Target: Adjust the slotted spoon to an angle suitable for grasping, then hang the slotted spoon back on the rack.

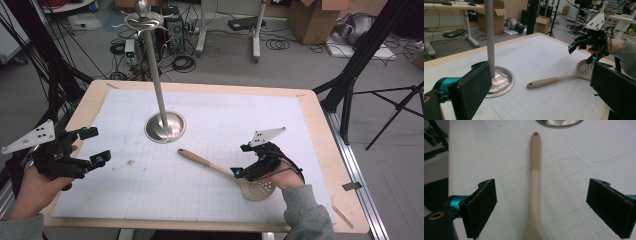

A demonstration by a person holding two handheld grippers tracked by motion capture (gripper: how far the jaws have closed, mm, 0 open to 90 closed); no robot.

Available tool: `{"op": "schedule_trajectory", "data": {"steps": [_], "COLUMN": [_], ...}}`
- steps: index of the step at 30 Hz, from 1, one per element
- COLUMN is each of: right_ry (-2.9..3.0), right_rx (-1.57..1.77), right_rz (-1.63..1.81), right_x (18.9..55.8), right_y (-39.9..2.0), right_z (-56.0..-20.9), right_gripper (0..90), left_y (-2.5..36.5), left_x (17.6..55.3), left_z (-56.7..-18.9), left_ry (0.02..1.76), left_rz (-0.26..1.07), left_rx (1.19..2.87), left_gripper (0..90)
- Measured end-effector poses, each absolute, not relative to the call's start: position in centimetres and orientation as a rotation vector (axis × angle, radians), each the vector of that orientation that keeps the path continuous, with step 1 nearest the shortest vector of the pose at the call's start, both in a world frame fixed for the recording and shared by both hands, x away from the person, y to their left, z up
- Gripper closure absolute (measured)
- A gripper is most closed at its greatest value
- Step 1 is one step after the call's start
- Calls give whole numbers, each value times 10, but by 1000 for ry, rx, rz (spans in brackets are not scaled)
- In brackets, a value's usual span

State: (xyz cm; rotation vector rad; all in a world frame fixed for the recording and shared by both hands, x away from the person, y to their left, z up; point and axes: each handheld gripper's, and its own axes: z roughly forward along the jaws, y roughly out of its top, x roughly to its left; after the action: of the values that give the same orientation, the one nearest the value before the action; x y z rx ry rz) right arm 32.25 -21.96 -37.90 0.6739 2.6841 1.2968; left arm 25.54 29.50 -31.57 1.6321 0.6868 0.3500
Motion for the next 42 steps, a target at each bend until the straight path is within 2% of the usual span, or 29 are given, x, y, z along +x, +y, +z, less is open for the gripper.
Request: {"op": "schedule_trajectory", "data": {"steps": [12, 16, 42], "right_ry": [2765, 2776, 2740], "right_rx": [626, 627, 638], "right_rz": [1152, 1196, 1184], "right_x": [322, 324, 327], "right_y": [-209, -209, -199], "right_z": [-389, -392, -388], "right_gripper": [86, 127, 141], "left_y": [292, 292, 290], "left_x": [255, 258, 258], "left_z": [-317, -317, -321], "left_ry": [678, 677, 686], "left_rz": [343, 336, 331], "left_rx": [1642, 1643, 1655], "left_gripper": [41, 42, 41]}}
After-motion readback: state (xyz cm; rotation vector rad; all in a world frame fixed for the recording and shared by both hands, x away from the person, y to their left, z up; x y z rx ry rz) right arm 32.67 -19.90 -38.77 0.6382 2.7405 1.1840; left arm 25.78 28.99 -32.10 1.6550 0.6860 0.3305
